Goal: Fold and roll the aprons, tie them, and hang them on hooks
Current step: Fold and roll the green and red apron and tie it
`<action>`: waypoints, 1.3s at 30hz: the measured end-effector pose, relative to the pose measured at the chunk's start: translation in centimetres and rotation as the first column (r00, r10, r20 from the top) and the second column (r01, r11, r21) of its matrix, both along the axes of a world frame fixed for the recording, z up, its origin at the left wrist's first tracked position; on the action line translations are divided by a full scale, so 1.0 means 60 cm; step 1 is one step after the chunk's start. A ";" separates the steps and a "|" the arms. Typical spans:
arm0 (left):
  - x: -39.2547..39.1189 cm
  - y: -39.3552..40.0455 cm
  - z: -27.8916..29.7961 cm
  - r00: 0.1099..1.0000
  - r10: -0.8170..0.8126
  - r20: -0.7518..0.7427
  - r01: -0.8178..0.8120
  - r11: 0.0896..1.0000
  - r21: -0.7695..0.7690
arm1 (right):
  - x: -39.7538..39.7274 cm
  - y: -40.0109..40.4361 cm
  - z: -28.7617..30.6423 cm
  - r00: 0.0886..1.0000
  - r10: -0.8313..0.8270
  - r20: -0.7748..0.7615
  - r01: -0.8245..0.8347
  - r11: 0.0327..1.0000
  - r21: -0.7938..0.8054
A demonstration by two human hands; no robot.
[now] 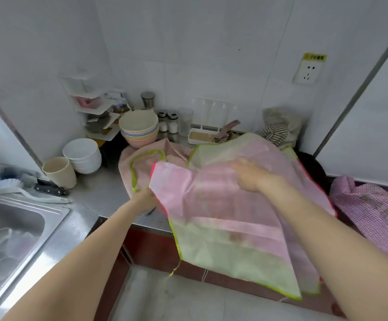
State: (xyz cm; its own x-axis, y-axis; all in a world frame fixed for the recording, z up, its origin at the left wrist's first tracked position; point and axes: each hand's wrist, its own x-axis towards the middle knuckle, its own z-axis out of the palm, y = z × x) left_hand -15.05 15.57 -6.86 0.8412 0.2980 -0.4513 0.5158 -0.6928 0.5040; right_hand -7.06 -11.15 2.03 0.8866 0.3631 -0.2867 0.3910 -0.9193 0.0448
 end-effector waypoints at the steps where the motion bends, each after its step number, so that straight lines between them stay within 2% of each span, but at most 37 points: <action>1: 0.011 0.007 -0.008 0.999 0.044 0.011 -0.044 0.999 0.004 | 0.010 0.028 -0.020 0.998 0.039 -0.052 -0.040 0.999 -0.006; 3: 0.031 0.019 -0.028 0.995 0.089 -0.037 -0.089 0.996 0.008 | 0.025 0.078 -0.074 0.978 0.068 -0.196 -0.089 0.991 -0.101; 6: 0.067 0.037 -0.080 0.982 0.093 -0.167 -0.101 0.994 -0.041 | 0.033 0.100 -0.148 0.882 0.019 -0.471 -0.147 0.961 -0.235; 7: 0.079 0.040 -0.089 0.979 0.097 -0.182 -0.110 0.992 -0.062 | 0.036 0.098 -0.161 0.859 0.002 -0.511 -0.150 0.957 -0.249; 9: 0.086 0.031 -0.079 0.973 0.172 -0.150 -0.194 0.970 -0.146 | 0.039 0.090 -0.163 0.870 -0.002 -0.493 -0.110 0.974 -0.197; 12: 0.123 0.032 -0.088 0.932 0.351 -0.087 -0.361 0.902 -0.237 | 0.080 0.105 -0.155 0.927 0.001 -0.376 -0.001 1.000 0.000; 14: 0.139 0.029 -0.065 0.936 0.352 0.014 -0.339 0.909 -0.242 | 0.111 0.128 -0.141 0.952 0.030 -0.304 0.011 0.991 0.131; 15: 0.151 0.028 -0.050 0.953 0.289 0.095 -0.265 0.941 -0.210 | 0.126 0.142 -0.130 0.960 0.056 -0.274 -0.009 0.986 0.169; 17: 0.170 0.023 -0.016 0.978 0.017 0.206 -0.006 0.998 -0.056 | 0.154 0.174 -0.105 0.966 0.168 -0.194 -0.127 0.970 0.206; 19: 0.181 0.019 0.011 0.934 -0.245 0.260 0.238 0.969 0.058 | 0.178 0.209 -0.084 0.930 0.321 -0.178 -0.274 0.930 0.243; 21: 0.184 0.027 0.036 0.881 -0.402 0.250 0.384 0.916 0.120 | 0.202 0.256 -0.071 0.855 0.466 -0.228 -0.407 0.875 0.264; 24: 0.184 0.053 0.072 0.869 -0.471 0.153 0.451 0.880 0.149 | 0.211 0.321 -0.049 0.709 0.529 -0.467 -0.456 0.848 0.270; 26: 0.181 0.074 0.094 0.882 -0.464 0.081 0.453 0.882 0.131 | 0.215 0.344 -0.032 0.641 0.429 -0.636 -0.380 0.898 0.222; 28: 0.180 0.090 0.113 0.881 -0.471 0.041 0.464 0.877 0.124 | 0.226 0.339 -0.019 0.632 0.310 -0.710 -0.407 0.913 0.035; 29: 0.180 0.098 0.119 0.885 -0.465 0.022 0.460 0.880 0.117 | 0.235 0.331 -0.013 0.665 0.277 -0.694 -0.449 0.890 -0.074; 32: 0.190 0.122 0.132 0.895 -0.444 -0.047 0.446 0.889 0.105 | 0.258 0.325 0.005 0.801 0.333 -0.498 -0.509 0.817 -0.272; 34: 0.213 0.138 0.145 0.925 -0.359 -0.126 0.376 0.914 0.152 | 0.273 0.331 0.034 0.879 0.425 -0.217 -0.473 0.835 -0.281; 35: 0.228 0.148 0.157 0.941 -0.309 -0.134 0.333 0.916 0.224 | 0.284 0.337 0.055 0.896 0.442 -0.030 -0.439 0.875 -0.205; 36: 0.243 0.151 0.178 0.961 -0.260 -0.094 0.276 0.900 0.338 | 0.302 0.340 0.083 0.906 0.394 0.154 -0.391 0.919 -0.051; 37: 0.254 0.153 0.209 0.979 -0.204 0.022 0.170 0.866 0.471 | 0.315 0.343 0.117 0.908 0.292 0.300 -0.346 0.927 0.145; 38: 0.264 0.154 0.241 0.971 -0.151 0.184 0.021 0.824 0.566 | 0.327 0.341 0.154 0.880 0.206 0.428 -0.352 0.887 0.299; 39: 0.266 0.150 0.274 0.931 -0.113 0.347 -0.131 0.784 0.607 | 0.335 0.335 0.185 0.812 0.139 0.567 -0.391 0.850 0.352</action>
State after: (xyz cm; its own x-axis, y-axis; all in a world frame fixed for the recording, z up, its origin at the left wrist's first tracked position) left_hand 0.92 24.55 9.58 0.8979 0.4138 0.1498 0.3991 -0.9091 0.1193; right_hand 13.01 8.98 13.15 0.7021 0.5774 0.4168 0.6576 -0.7503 -0.0683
